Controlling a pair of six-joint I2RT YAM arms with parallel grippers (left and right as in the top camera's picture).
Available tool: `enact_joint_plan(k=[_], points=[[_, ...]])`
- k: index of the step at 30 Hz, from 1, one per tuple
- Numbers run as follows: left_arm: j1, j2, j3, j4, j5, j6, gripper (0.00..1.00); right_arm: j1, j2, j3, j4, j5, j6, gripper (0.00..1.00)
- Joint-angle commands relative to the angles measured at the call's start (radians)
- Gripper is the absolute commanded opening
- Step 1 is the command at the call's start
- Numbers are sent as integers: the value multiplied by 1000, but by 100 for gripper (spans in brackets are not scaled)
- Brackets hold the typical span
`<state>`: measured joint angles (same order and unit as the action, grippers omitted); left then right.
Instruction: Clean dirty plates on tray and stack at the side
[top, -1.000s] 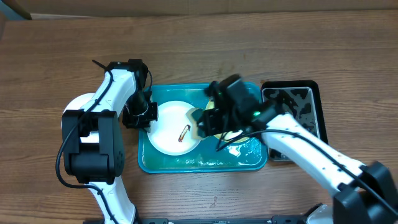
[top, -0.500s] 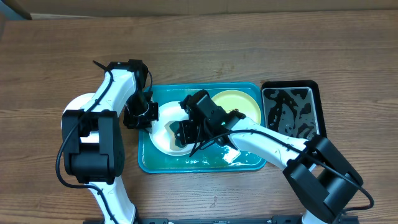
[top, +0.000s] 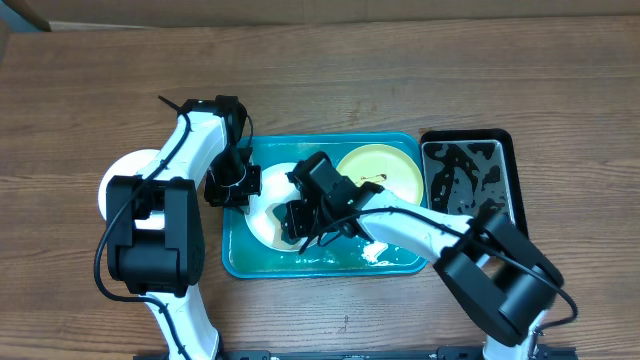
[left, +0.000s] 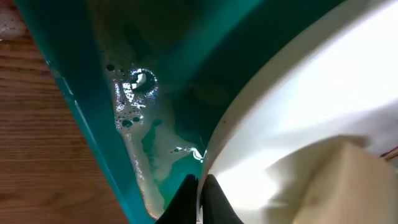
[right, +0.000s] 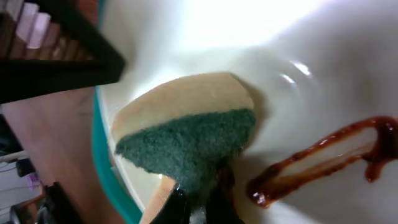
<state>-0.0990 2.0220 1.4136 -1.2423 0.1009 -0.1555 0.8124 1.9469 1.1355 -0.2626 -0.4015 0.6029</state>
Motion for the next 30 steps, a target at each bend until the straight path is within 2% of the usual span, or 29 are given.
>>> enact_joint_plan(k=[1,10,16,30], points=[[-19,11,-5,0,23,-10,4,-3,14,-2,-11,84,5,4],[-19,11,-5,-18,23,-10,4,-80,14,-2,-94,262,55,4],[-19,11,-5,-18,23,-10,4,-103,14,-2,-101,297,65,4],[-19,11,-5,-18,23,-9,4,-103,14,-2,43,423,108,4]])
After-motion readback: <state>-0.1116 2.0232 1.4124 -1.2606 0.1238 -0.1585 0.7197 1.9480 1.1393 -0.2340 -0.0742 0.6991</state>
